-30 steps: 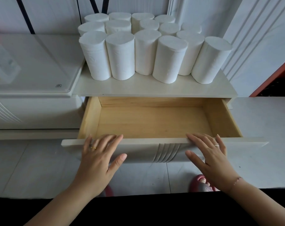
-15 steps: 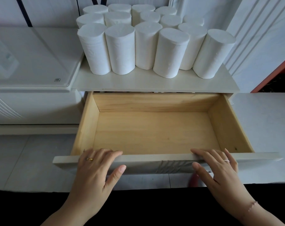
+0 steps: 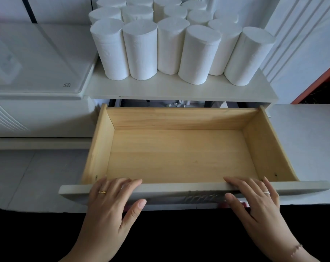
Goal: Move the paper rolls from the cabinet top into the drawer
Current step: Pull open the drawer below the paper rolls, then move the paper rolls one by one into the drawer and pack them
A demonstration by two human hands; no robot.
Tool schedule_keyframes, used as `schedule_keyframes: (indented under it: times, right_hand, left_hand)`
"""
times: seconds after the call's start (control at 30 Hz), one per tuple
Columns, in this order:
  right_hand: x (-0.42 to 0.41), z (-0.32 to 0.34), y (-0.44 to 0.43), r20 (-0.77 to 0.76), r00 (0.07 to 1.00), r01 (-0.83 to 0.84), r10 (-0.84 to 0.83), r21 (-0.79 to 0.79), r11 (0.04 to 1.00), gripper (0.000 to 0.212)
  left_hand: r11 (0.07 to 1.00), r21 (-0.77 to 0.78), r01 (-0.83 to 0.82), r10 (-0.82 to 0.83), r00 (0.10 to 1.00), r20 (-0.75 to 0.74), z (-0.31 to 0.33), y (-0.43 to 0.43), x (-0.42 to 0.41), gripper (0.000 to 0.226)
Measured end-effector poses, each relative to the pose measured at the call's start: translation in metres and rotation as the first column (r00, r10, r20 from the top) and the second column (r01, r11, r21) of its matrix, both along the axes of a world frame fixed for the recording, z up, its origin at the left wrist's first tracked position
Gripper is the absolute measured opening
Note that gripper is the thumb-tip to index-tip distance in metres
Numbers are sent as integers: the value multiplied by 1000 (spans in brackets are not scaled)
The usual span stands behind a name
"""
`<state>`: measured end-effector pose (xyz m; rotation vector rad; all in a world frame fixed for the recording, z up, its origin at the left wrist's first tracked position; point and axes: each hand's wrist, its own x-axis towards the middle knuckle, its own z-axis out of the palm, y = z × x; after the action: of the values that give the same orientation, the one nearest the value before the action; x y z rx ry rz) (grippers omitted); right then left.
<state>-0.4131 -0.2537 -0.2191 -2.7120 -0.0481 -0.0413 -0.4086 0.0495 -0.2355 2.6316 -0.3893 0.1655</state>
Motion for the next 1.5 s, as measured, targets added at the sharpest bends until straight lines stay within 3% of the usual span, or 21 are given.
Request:
schedule_keyframes:
  times: [0.13, 0.33, 0.47, 0.63, 0.83, 1.03, 1.17, 1.27, 1.4, 1.5]
  right_hand:
    - [-1, -1, 0, -22, 1000, 0, 0, 3, 1000, 62]
    - [-2, -3, -1, -36, 999, -4, 4, -6, 1000, 79]
    - [-2, 1, 0, -72, 997, -1, 0, -14, 1000, 77]
    - [12, 13, 9, -130, 991, -11, 13, 15, 1000, 77]
    - [97, 47, 63, 79, 991, -124, 110, 202, 971, 70]
    - [217, 47, 138, 193, 973, -191, 124, 383, 904, 73]
    - [278, 40, 180, 294, 948, -218, 122, 322, 921, 91]
    - [317, 47, 197, 379, 925, -128, -7, 329, 936, 99]
    - [346, 51, 210, 419, 903, -24, -97, 273, 962, 89]
    - [352, 50, 216, 424, 896, -24, -130, 339, 940, 77]
  left_hand:
    - [1000, -6, 1, -1, 1000, -24, 2, 0, -1, 50]
    - [1000, 3, -7, 7, 1000, -27, 4, -1, -2, 50]
    - [1000, 14, -3, 3, 999, -35, 5, -1, -3, 50]
    - [999, 18, 32, -33, 999, 39, 16, 1, 9, 51]
    - [995, 105, 0, -20, 981, 192, 41, 19, 83, 58]
    - [977, 49, -206, 206, 978, -10, 5, 43, 125, 70]
    - [978, 34, -204, 206, 974, -94, -15, 48, 129, 79]
    - [977, 12, -214, 214, 974, -77, -20, 50, 133, 80]
    - [980, 58, -190, 195, 975, -103, -24, 45, 138, 81]
    - [983, 64, -174, 180, 979, -95, -25, 44, 140, 83]
